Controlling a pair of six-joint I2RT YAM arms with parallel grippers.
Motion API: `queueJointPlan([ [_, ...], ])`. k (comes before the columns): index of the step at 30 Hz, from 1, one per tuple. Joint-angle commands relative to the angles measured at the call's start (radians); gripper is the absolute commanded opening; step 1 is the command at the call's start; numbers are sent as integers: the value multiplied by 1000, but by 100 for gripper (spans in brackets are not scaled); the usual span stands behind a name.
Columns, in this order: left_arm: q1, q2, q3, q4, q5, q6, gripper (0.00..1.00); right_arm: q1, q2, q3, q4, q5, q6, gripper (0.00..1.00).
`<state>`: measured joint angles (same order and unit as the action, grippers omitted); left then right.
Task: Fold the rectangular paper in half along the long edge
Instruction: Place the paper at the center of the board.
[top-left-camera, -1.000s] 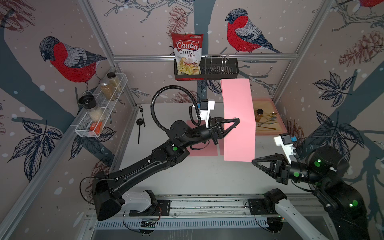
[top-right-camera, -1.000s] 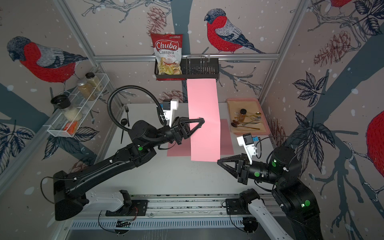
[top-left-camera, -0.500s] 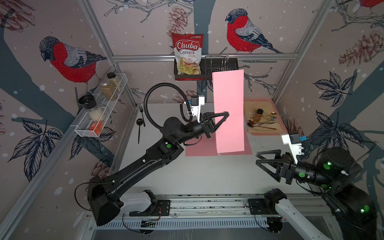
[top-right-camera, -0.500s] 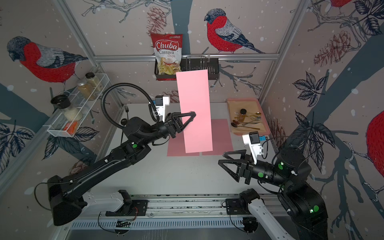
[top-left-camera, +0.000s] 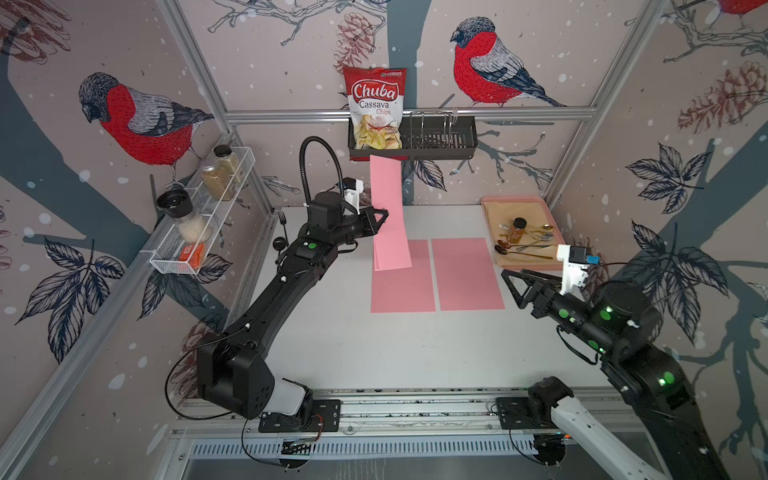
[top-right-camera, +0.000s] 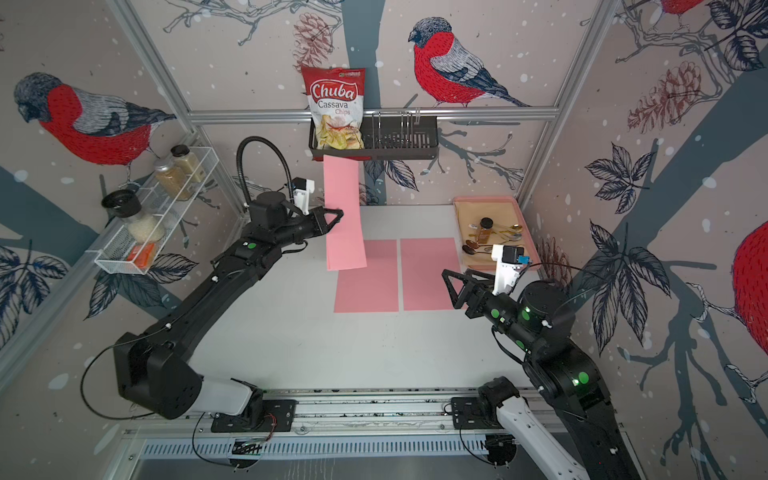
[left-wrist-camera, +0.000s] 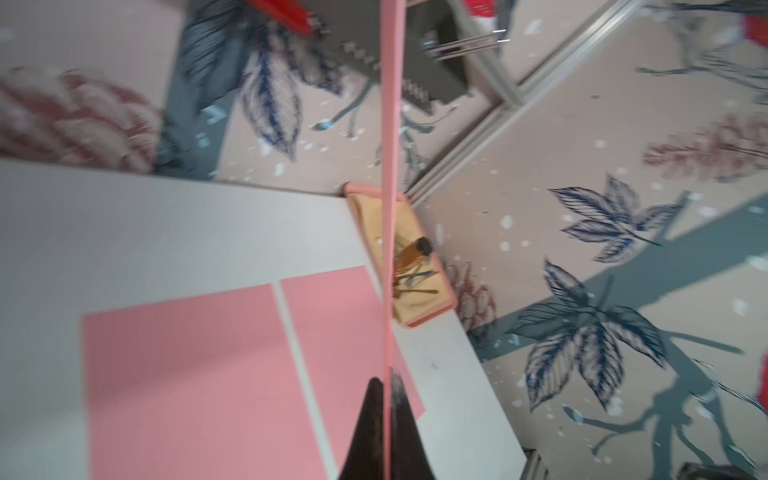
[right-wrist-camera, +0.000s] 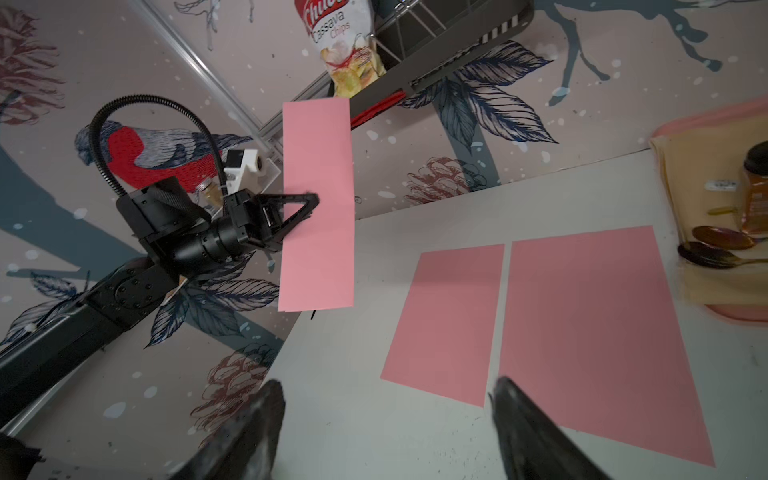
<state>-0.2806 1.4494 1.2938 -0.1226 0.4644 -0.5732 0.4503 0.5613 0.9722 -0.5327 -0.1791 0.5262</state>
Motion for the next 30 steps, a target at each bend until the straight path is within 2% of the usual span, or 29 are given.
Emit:
queueJointPlan([
  [1,108,29,-36,-167,-19,60,0,1,47,-39,158,83,12,79],
  [5,187,106,-50,-185,-36,111,0,4,104,-70,205,63,-6,80],
  [8,198,197,-18,-223,-16,164,0,5,136,-93,211,62,-28,80],
  [13,205,330,-17,-192,77,220,0,12,123,-176,248,16,-4,79],
  [19,249,429,-9,-224,71,298,0,38,61,-259,262,26,30,79],
  [23,278,464,-20,-260,10,310,1,44,48,-274,249,27,36,79],
  [27,284,490,-27,-292,-50,310,20,48,46,-268,234,33,30,79],
  [30,284,513,-28,-314,-86,306,27,49,53,-258,229,31,22,80],
])
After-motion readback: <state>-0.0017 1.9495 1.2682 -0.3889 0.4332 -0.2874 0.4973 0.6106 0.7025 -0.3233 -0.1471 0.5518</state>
